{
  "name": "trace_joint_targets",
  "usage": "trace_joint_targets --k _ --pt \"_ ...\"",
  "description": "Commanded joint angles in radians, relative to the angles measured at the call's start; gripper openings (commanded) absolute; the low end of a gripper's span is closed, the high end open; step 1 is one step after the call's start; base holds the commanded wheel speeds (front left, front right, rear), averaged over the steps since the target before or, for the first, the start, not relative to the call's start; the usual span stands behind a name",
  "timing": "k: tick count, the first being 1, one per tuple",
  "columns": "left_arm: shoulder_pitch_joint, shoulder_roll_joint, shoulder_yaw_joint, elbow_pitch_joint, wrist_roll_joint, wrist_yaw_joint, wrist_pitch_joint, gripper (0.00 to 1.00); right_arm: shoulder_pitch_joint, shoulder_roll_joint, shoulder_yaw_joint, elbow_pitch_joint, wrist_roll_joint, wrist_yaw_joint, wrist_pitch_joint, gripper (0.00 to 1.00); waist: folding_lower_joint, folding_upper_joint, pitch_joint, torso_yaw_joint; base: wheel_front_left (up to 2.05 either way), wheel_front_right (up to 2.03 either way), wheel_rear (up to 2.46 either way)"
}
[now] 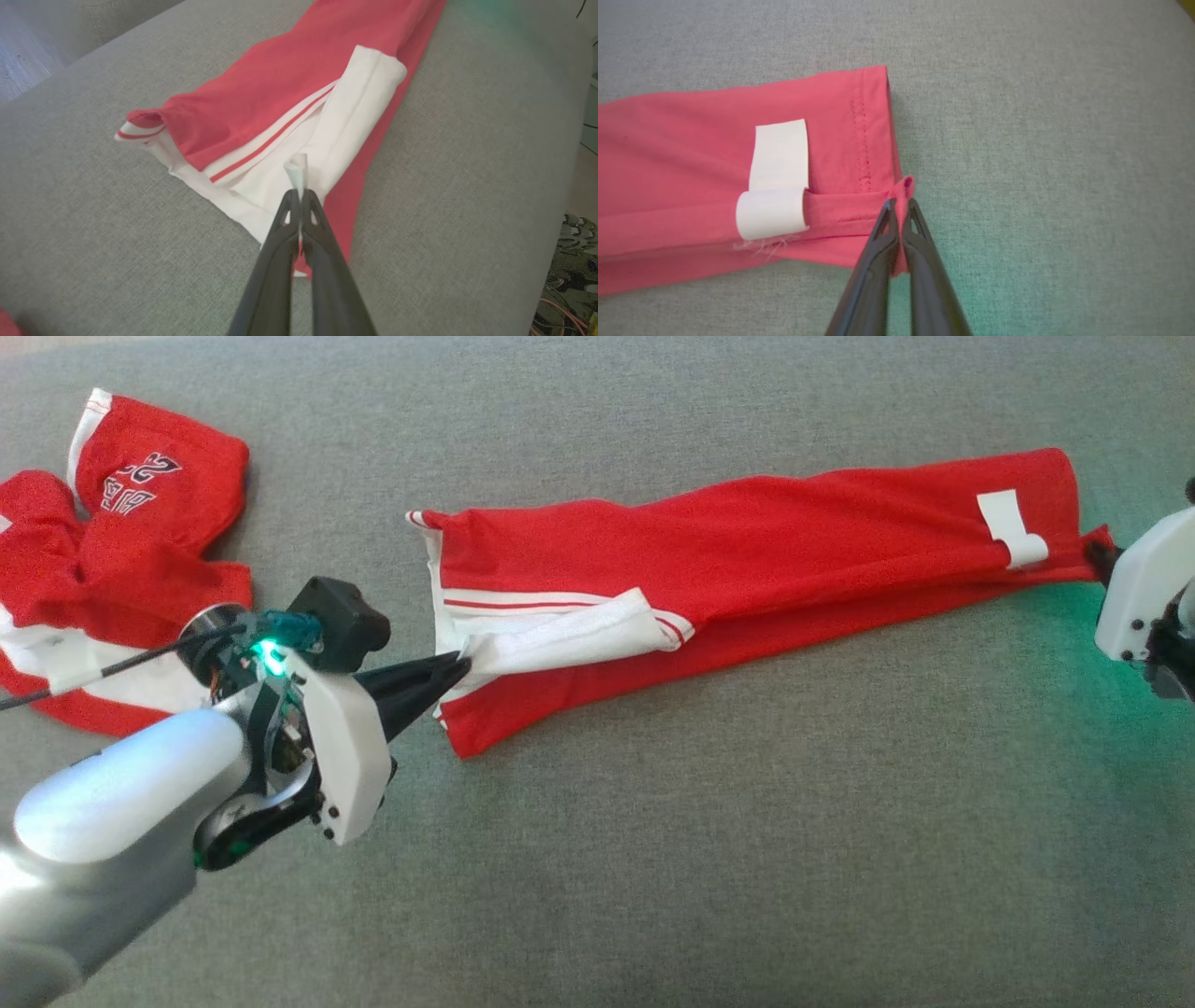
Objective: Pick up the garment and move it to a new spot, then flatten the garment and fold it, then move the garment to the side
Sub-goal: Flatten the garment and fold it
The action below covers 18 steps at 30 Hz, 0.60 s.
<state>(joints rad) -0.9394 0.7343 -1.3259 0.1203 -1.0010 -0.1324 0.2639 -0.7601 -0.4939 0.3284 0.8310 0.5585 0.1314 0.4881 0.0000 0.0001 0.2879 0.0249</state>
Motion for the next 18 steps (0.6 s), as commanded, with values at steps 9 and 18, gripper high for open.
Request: trace_joint_targets --k 9,18 --pt "0.007 -0.014 0.08 0.102 0.022 0.057 -0.097 1.0 0.013 -0.025 -0.034 -0.059 0.028 -0.001 -0.029 1.0 0.0 -0.0001 -0.015 -0.016 0.0 0.0 0.0" --pt "0.076 -0.083 0.283 0.158 -0.061 0.219 -0.437 1.0 0.037 0.023 -0.127 -0.2 -0.014 -0.001 -0.304 1.0 0.0 -0.0001 -0.077 -0.022 0.0 0.0 0.0"
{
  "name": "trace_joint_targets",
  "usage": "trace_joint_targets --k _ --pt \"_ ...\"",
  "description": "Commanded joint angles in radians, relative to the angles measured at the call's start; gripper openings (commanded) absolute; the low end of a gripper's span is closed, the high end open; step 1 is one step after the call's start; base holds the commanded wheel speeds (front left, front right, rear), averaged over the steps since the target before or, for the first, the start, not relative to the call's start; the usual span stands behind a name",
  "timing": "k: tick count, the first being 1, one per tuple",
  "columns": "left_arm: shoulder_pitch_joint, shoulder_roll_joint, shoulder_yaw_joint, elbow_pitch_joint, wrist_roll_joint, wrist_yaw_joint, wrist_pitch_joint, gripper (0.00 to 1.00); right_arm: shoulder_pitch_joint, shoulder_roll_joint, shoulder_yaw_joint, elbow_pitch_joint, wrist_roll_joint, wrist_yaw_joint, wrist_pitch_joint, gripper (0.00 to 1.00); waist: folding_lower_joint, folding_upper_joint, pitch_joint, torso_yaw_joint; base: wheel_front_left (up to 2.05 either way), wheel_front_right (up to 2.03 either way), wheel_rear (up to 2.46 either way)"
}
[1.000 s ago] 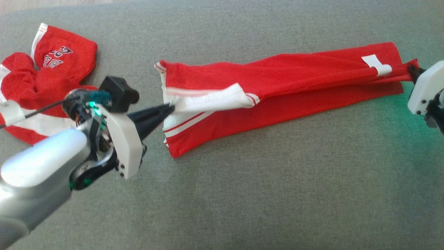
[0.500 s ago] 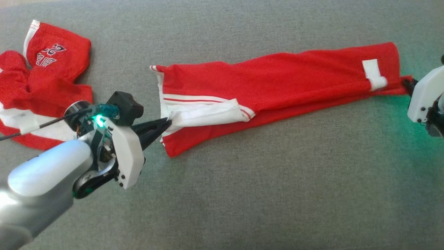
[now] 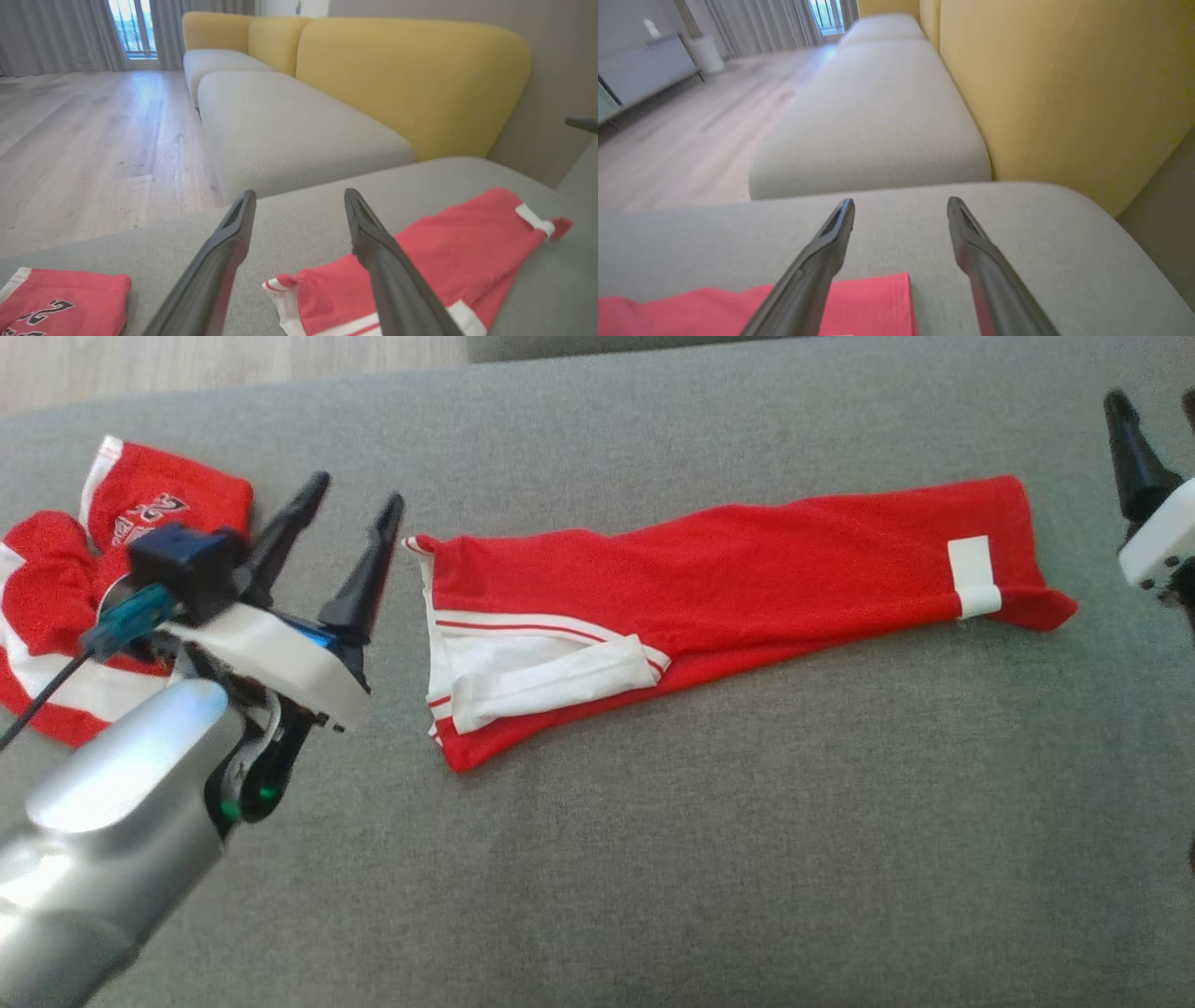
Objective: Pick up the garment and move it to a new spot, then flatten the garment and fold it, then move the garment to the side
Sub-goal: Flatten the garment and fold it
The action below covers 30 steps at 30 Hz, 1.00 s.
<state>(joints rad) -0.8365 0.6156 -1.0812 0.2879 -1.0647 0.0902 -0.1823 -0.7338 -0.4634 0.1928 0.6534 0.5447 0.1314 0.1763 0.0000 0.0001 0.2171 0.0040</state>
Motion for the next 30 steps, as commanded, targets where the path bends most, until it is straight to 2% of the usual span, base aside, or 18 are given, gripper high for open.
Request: trace_joint_targets --k 1,5,7,9,12,15,20,24,30 --pt "-0.014 0.028 0.062 -0.012 -0.006 0.012 -0.023 1.0 0.022 0.003 -0.002 -0.045 -0.008 -0.001 -0.03 1.0 0.0 -0.0001 -0.015 0.0 0.0 0.0 0.0" --pt "0.055 -0.01 0.184 -0.048 -0.016 0.077 -0.076 1.0 0.086 0.044 -0.032 -0.14 -0.053 -0.001 -0.172 1.0 0.0 -0.0001 -0.048 0.005 0.0 0.0 0.0" --pt "0.107 -0.043 0.29 -0.095 0.02 0.107 -0.078 1.0 0.128 0.071 -0.047 -0.185 -0.074 -0.001 -0.227 1.0 0.0 -0.0001 -0.06 0.008 0.0 0.0 0.0" --pt "0.186 -0.084 0.391 -0.138 0.072 0.119 -0.079 1.0 0.173 0.101 -0.066 -0.226 -0.1 -0.001 -0.274 1.0 0.0 -0.0001 -0.07 0.011 0.0 0.0 0.0" --pt "0.312 -0.143 0.5 -0.178 0.178 0.115 -0.079 1.0 0.245 0.159 -0.099 -0.278 -0.141 -0.001 -0.325 1.0 0.0 -0.0001 -0.086 0.017 0.0 0.0 0.0" --pt "0.426 -0.217 0.593 -0.192 0.252 0.088 -0.079 1.0 0.318 0.216 -0.128 -0.315 -0.184 -0.001 -0.347 1.0 0.0 -0.0001 -0.097 0.022 0.0 0.0 0.0" --pt "0.567 -0.318 0.693 -0.162 0.366 0.015 -0.079 1.0 0.42 0.29 -0.152 -0.35 -0.244 -0.001 -0.346 1.0 0.0 -0.0001 -0.109 0.025 0.0 0.0 0.0" --pt "0.611 -0.373 0.75 -0.138 0.445 -0.043 -0.079 1.0 0.456 0.312 -0.165 -0.367 -0.277 -0.001 -0.339 1.0 0.0 -0.0001 -0.107 0.028 0.0 0.0 0.0" --pt "0.615 -0.425 0.804 -0.109 0.522 -0.118 -0.079 1.0 0.459 0.316 -0.178 -0.392 -0.292 -0.001 -0.315 1.0 0.0 -0.0001 -0.092 0.035 0.0 0.0 0.0"
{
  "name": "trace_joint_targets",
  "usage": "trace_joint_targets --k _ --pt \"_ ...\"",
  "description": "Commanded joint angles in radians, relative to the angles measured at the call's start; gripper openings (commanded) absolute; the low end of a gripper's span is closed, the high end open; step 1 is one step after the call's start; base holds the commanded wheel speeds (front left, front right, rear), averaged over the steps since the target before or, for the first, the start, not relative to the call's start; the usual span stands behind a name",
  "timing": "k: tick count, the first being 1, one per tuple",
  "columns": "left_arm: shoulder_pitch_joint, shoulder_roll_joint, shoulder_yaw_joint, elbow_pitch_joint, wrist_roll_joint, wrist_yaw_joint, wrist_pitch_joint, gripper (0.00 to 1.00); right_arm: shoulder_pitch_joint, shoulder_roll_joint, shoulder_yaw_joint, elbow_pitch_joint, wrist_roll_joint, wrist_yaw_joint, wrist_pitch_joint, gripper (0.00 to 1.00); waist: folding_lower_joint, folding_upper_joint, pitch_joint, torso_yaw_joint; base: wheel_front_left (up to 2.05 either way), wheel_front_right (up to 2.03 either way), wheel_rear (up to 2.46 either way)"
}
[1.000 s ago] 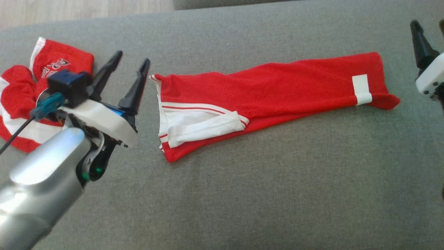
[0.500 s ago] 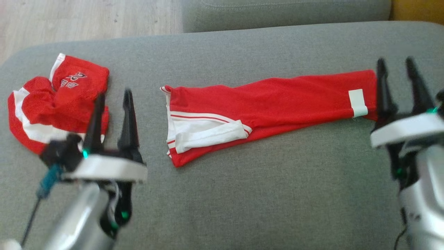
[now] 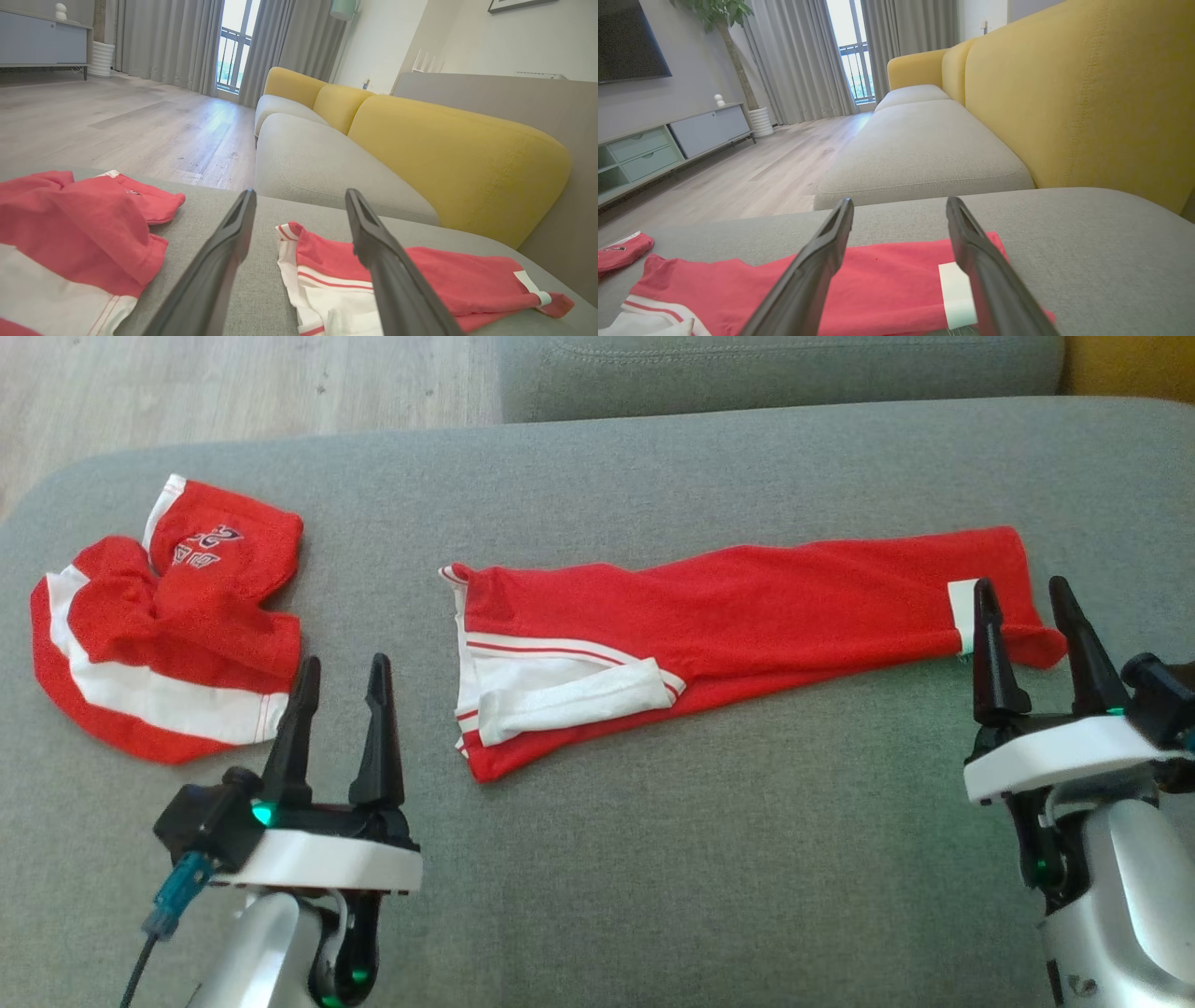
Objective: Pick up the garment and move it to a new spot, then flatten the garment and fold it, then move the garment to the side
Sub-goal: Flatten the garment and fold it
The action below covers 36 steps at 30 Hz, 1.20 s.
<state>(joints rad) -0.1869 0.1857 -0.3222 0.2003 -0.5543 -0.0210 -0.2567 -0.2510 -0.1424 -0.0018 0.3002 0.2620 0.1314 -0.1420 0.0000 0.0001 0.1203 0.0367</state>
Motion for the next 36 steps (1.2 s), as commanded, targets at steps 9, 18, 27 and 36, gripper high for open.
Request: trace_joint_targets --k 9,18,27,36 --pt "-0.056 -0.041 0.08 0.014 0.067 -0.062 -0.005 1.0 -0.067 -0.009 -0.04 -0.025 -0.042 -0.001 0.06 1.0 0.0 -0.0001 0.052 0.016 0.0 0.0 0.0" --pt "-0.12 -0.076 0.082 0.042 0.096 -0.096 -0.005 1.0 -0.271 0.042 -0.356 0.197 -0.139 -0.001 0.232 1.0 0.0 -0.0001 0.15 0.052 0.0 0.0 0.0" --pt "-0.145 -0.091 0.084 0.064 0.097 -0.107 -0.005 1.0 -0.372 0.062 -0.504 0.343 -0.275 -0.001 0.325 1.0 0.0 -0.0001 0.193 0.073 0.0 0.0 0.0" --pt "-0.157 -0.093 0.088 0.068 0.101 -0.109 -0.005 1.0 -0.401 0.086 -0.548 0.408 -0.306 -0.001 0.375 0.88 0.0 -0.0001 0.209 0.073 0.0 0.0 0.0"
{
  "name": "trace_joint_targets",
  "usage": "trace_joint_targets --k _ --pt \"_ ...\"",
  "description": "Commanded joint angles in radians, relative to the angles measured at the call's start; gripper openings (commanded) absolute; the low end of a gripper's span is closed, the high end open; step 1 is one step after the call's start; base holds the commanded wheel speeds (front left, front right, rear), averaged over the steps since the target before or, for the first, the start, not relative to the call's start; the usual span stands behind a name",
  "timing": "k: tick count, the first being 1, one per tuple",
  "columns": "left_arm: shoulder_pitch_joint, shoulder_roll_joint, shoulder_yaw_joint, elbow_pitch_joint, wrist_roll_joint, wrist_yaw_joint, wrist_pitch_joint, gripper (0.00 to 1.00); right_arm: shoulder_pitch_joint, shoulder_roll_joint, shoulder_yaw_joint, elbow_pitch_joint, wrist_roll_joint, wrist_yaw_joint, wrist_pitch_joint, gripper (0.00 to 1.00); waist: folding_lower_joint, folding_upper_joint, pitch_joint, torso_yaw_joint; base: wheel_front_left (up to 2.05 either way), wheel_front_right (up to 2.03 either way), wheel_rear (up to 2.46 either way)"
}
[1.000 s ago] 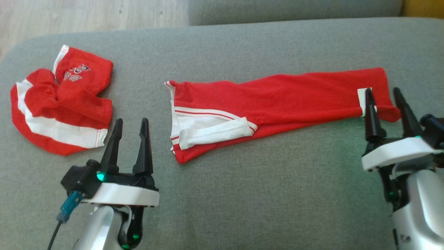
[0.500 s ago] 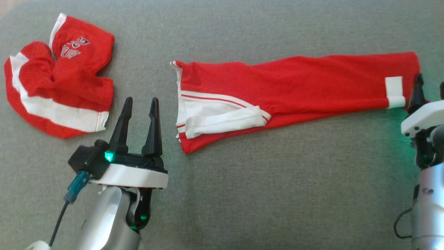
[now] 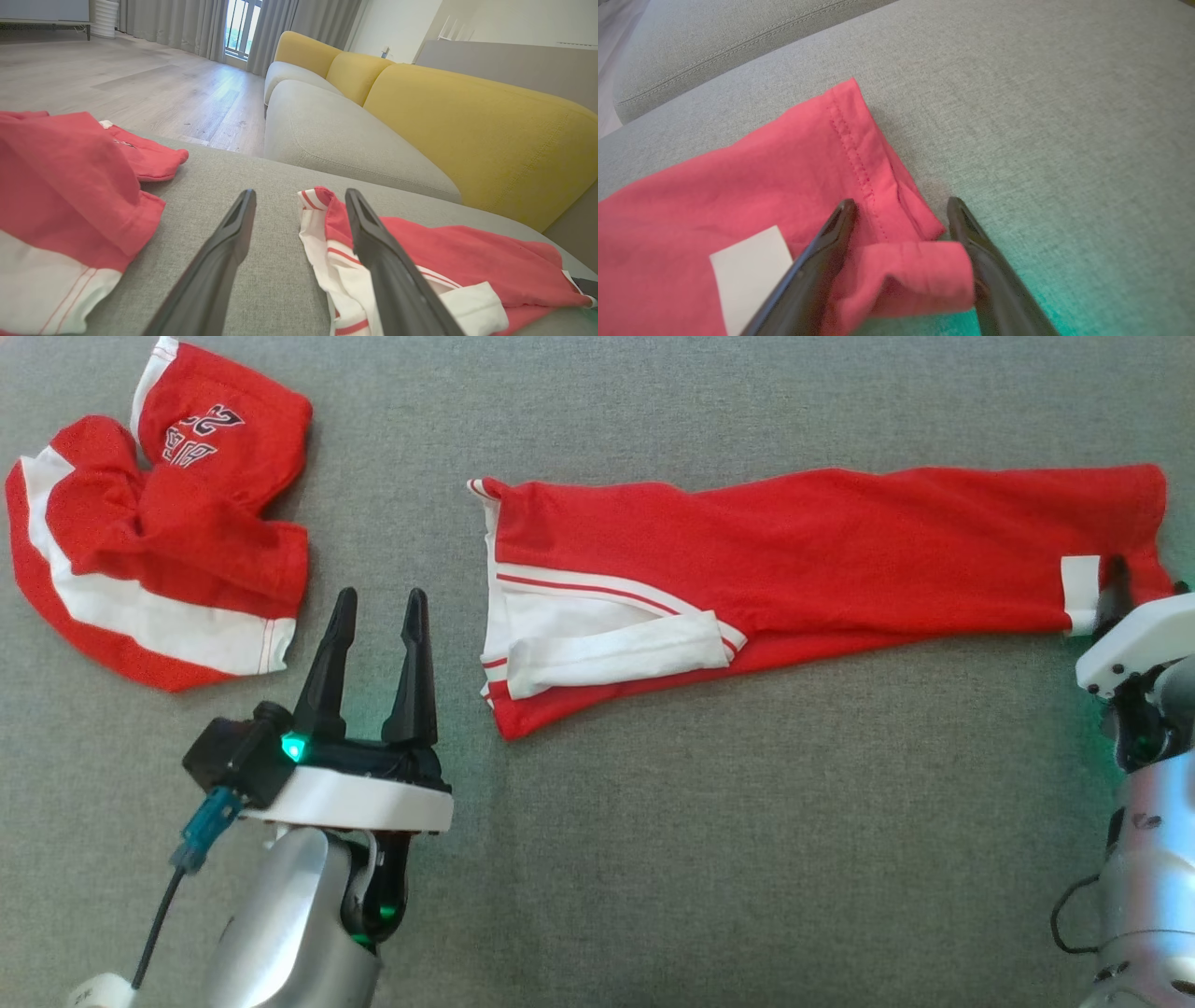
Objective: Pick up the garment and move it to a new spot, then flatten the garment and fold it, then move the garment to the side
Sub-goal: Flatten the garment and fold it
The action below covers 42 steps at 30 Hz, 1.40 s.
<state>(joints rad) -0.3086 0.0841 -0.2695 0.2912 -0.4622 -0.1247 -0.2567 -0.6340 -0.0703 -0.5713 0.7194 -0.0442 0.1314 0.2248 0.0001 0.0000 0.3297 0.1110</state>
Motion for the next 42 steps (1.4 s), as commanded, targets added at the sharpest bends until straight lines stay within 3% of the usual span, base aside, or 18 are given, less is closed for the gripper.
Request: trace_joint_targets --k 1,2,13,19,24,31,42 --pt "-0.036 0.009 0.035 -0.023 0.008 -0.006 -0.005 1.0 -0.019 0.015 0.023 -0.008 0.004 -0.001 0.008 0.31 -0.0001 0.0 0.0 -0.002 0.0 0.0 0.0" --pt "-0.036 0.01 0.034 -0.023 0.008 -0.006 -0.005 1.0 -0.019 0.016 0.026 -0.008 0.008 -0.001 0.004 0.0 -0.0001 0.0 -0.001 -0.003 0.0 0.0 0.0" --pt "-0.027 0.022 0.036 -0.021 0.002 -0.006 -0.005 1.0 -0.003 -0.024 0.02 -0.061 0.01 -0.001 -0.087 0.0 -0.0001 0.0 -0.031 -0.028 0.0 0.0 0.0" --pt "-0.019 0.024 0.036 -0.021 0.0 -0.006 -0.005 1.0 0.01 -0.09 -0.067 -0.083 -0.052 -0.001 -0.122 0.0 -0.0001 0.0 -0.059 -0.038 0.0 0.0 0.0" --pt "-0.007 0.028 0.038 -0.016 -0.002 -0.006 -0.005 1.0 0.003 -0.087 -0.103 -0.084 -0.087 -0.001 -0.151 0.0 -0.0001 0.0 -0.092 -0.043 0.0 0.0 0.0" --pt "0.022 0.028 0.051 -0.011 -0.008 -0.006 -0.005 1.0 0.009 -0.041 -0.021 -0.095 -0.075 -0.001 -0.183 0.0 -0.0001 0.0 -0.153 -0.05 0.0 0.0 0.0" --pt "0.074 0.02 0.064 -0.006 -0.011 -0.006 -0.005 1.0 0.078 0.017 0.24 -0.192 0.056 -0.001 -0.161 0.0 -0.0001 0.0 -0.251 -0.04 0.0 0.0 0.0"
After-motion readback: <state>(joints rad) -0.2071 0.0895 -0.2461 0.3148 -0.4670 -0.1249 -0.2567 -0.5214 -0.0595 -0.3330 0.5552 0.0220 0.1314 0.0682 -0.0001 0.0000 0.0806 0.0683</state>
